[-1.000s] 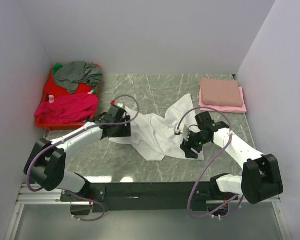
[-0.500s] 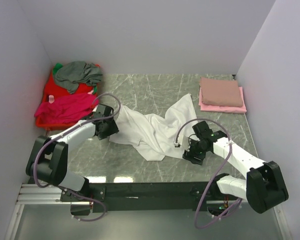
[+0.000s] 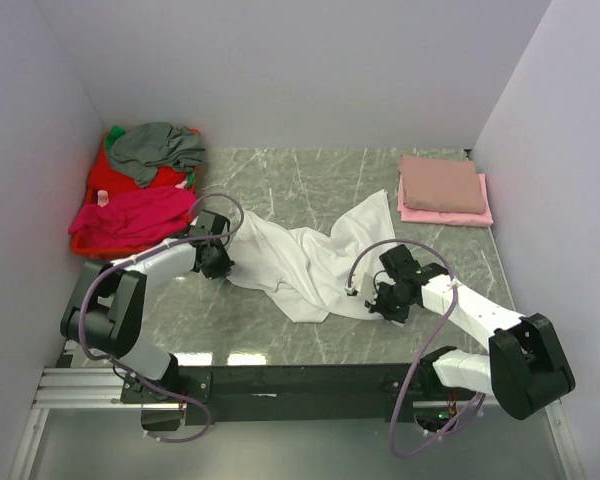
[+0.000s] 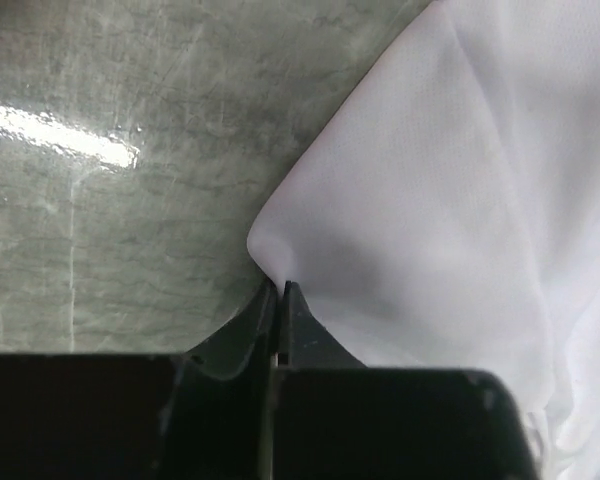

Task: Fold and stack the t-shirts
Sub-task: Flatten the tshirt out

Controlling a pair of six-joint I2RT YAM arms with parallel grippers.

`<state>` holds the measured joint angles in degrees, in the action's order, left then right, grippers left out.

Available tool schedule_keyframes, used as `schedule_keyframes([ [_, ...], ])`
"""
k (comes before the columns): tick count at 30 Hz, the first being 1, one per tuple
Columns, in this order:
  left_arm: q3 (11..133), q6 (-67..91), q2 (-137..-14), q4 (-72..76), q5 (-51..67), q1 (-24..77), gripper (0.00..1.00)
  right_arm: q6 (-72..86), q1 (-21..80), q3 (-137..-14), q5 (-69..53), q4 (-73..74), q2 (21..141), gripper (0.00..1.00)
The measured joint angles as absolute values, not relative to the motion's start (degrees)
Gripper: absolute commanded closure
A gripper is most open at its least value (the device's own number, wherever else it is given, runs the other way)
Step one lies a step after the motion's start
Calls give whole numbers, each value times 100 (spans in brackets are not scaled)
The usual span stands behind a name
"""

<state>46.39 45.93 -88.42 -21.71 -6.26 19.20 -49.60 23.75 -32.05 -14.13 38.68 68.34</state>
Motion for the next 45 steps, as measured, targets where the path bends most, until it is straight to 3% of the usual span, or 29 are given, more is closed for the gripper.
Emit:
schedule_keyframes([
  [4,4593,4512,-8602,-2237,-598,1920,100,-4928,2355,-3492,-1455,4219,6657,100],
  [8,4687,4355,-7332,-2602,-526,1920,100,-4952,2165,-4368,-1584,4799,6189,100],
  [12,5568,4032,-5741,-2718,-353,1920,100,-4952,2005,-5822,-1691,5214,5693,100],
  [18,6963,3616,-4316,-2482,-126,1920,100,-4869,1986,-7494,-1820,5540,5164,100],
  [31,8851,3470,-3717,-2049,532,1920,99,-4287,1669,-10337,-2250,5913,4462,100],
  [38,8923,3564,-3581,-1772,617,1920,99,-3986,1361,-10757,-2272,5743,4335,100],
  [45,7640,3780,-3828,-1236,311,1920,99,-3997,1350,-8910,-1581,4786,4414,100],
])
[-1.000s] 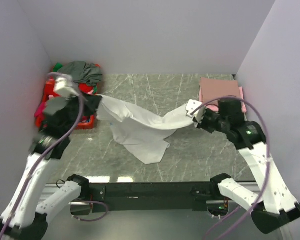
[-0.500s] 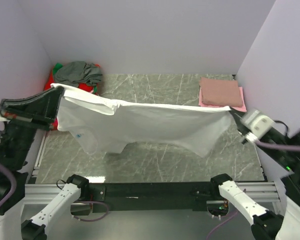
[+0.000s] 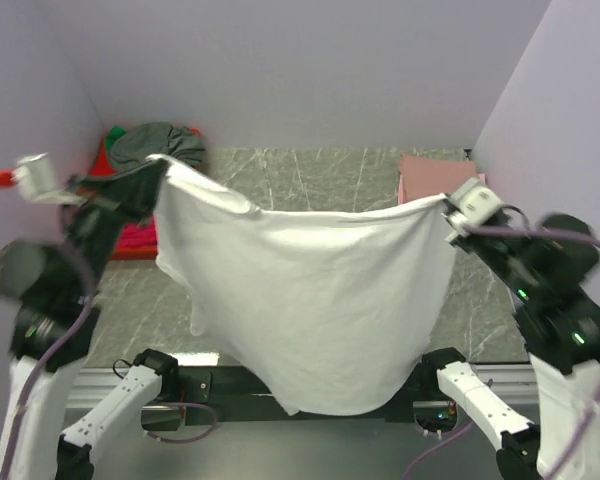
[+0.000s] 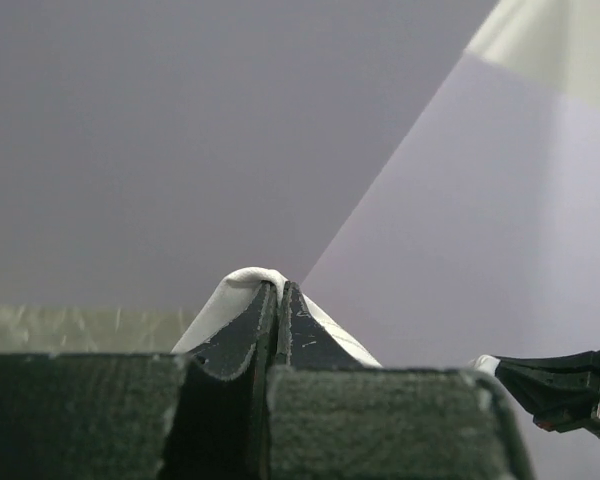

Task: Fold and stack the t-shirts
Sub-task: Flatten the tshirt out

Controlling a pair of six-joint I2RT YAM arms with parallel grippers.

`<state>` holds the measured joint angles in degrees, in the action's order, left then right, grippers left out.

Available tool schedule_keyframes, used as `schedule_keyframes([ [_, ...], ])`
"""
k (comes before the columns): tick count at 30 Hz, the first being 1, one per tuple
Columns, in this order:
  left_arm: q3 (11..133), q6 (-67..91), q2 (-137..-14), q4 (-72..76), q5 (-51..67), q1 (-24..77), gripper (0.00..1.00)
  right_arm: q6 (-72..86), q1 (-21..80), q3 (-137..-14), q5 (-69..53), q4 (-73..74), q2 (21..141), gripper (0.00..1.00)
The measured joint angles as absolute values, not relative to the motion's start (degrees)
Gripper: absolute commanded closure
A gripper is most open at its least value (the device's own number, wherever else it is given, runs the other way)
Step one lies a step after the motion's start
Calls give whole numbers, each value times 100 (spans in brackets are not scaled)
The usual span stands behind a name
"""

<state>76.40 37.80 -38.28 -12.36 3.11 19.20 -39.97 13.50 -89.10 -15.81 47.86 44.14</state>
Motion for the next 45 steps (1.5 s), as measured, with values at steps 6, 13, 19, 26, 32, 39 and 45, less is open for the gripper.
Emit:
schedule_keyframes([
  [6,6855,4185,-6152,-574,1,1914,100,-4023,1275,-6956,-1234,3533,5312,100],
  [13,7404,4445,-10127,-340,-137,1638,38,-3765,1092,-6453,-840,1806,8158,38],
  [19,9378,4263,-12186,-1118,-128,1354,28,-3358,982,-7395,-462,1680,9815,29],
  [26,8656,3787,-10213,-1291,163,1334,26,-4005,652,-7332,-1761,2821,8777,30],
  [32,5959,3944,-6796,-1190,666,1337,27,-5076,650,-5900,-2655,4145,7577,30],
  [39,3756,4296,-5863,-2224,773,1334,29,-4939,301,-4644,-2670,4434,7395,31],
  [45,3706,4274,-6173,-2829,770,1334,28,-4713,-102,-4707,-2897,4294,7627,34],
])
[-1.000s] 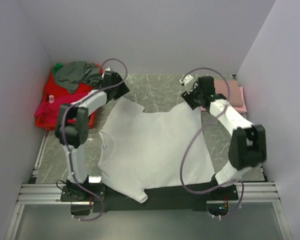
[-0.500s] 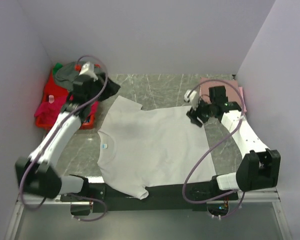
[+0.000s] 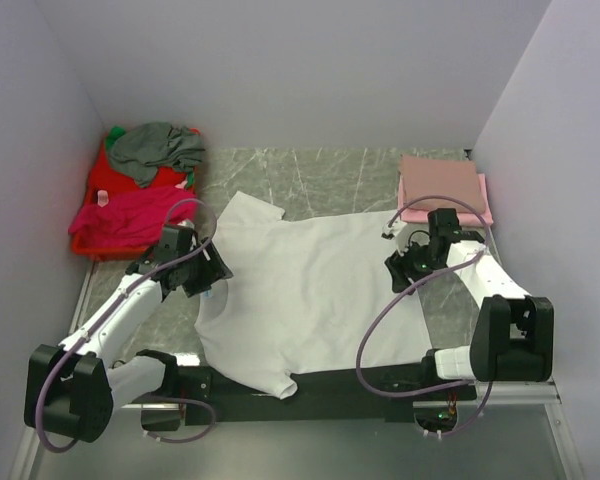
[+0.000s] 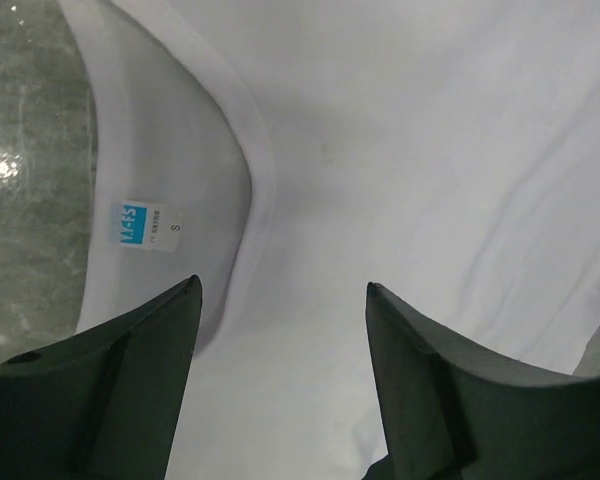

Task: Fold and stack the t-shirts
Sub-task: Flatten the tshirt out

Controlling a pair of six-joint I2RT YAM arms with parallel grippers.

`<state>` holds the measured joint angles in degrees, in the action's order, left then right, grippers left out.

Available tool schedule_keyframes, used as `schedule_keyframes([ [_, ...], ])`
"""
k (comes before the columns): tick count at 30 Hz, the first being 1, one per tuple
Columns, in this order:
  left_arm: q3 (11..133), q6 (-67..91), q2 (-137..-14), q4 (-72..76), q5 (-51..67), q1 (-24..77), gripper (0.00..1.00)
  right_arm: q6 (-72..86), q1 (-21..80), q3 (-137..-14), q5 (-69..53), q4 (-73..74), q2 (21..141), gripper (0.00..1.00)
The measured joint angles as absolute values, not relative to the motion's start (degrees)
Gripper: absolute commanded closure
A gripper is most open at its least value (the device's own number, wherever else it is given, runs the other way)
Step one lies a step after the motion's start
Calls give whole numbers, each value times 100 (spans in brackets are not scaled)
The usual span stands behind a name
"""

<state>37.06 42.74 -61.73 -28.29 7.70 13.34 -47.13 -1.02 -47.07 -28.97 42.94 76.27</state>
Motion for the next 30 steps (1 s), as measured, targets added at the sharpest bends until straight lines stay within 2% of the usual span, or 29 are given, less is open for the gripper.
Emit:
schedule_keyframes([
  [6,3787,4622,-6252,-3420,377,1337,29,-4532,-226,-4678,-2633,4110,8053,38],
  [8,3787,4744,-6252,-3544,217,1334,31,-4434,-248,-4670,-2510,4010,8305,40],
  [11,3833,4797,-6425,-3566,56,1330,40,-4268,-252,-4668,-2324,3865,8589,42],
  [13,3962,4718,-6733,-3575,95,1326,40,-4202,-255,-4670,-2268,3817,8656,42],
  [14,4049,4593,-6910,-3527,198,1319,39,-4178,-261,-4676,-2257,3811,8659,43],
  [18,4372,3981,-7251,-3026,786,1315,25,-4156,-340,-4860,-2320,3898,8661,42],
  [20,4827,3551,-7491,-2801,934,1315,21,-4136,-392,-5157,-2471,4010,8680,42],
  [26,7898,2338,-9891,-2287,937,1162,37,-3874,-440,-6475,-3374,4121,9194,42],
  [30,9319,1592,-11336,-2185,869,1055,57,-3817,-440,-6716,-3835,4134,9365,42],
])
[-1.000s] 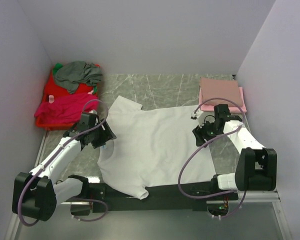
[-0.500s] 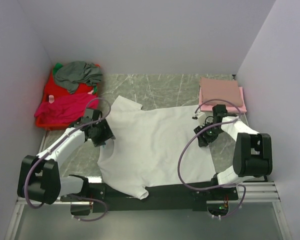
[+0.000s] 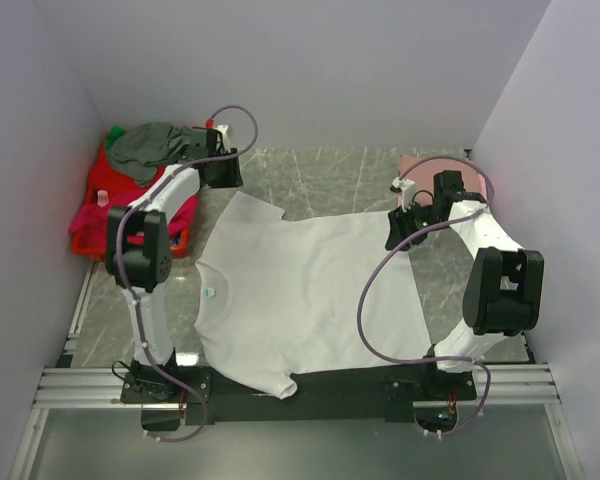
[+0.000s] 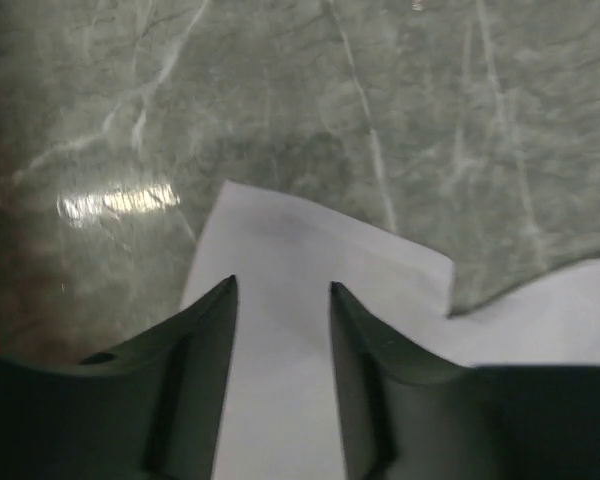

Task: Fold and stack the t-shirts
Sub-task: Flatten the tshirt out

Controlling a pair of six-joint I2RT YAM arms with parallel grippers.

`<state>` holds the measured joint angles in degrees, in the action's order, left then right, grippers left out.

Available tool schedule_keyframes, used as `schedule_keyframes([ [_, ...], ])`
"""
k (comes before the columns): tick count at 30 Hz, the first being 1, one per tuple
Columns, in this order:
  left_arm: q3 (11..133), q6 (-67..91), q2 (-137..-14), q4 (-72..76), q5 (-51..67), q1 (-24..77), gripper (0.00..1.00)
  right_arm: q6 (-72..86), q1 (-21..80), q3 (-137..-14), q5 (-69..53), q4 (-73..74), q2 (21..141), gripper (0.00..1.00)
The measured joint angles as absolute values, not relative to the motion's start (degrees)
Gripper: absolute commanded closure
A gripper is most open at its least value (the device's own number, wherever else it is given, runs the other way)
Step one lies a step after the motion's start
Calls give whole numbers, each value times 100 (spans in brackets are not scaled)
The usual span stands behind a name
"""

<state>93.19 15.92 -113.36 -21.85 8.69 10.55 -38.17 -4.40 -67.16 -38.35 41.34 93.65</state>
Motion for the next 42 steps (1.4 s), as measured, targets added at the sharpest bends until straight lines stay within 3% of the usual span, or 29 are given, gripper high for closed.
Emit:
schedule_keyframes([
  [2,9749,1247,-11889,-2281,856,1035,63,-3820,-438,-6713,-3946,4180,9367,42],
  [11,10689,244,-13174,-2547,764,991,63,-3817,-440,-6707,-4169,4158,9367,42],
  [34,11153,-445,-13633,-2648,1120,919,64,-3844,-532,-6659,-4307,4180,9566,42],
  [37,11076,-451,-13605,-2571,1083,919,70,-3859,-530,-6803,-4283,4237,9692,42],
  [40,10906,-467,-13520,-2462,1068,919,85,-3863,-530,-7065,-4257,4344,9795,42],
  [41,10855,-471,-13489,-2449,1068,921,98,-3863,-530,-7148,-4250,4362,9819,42],
  [42,10796,-449,-13458,-2434,1070,926,100,-3861,-530,-7260,-4250,4381,9848,42],
])
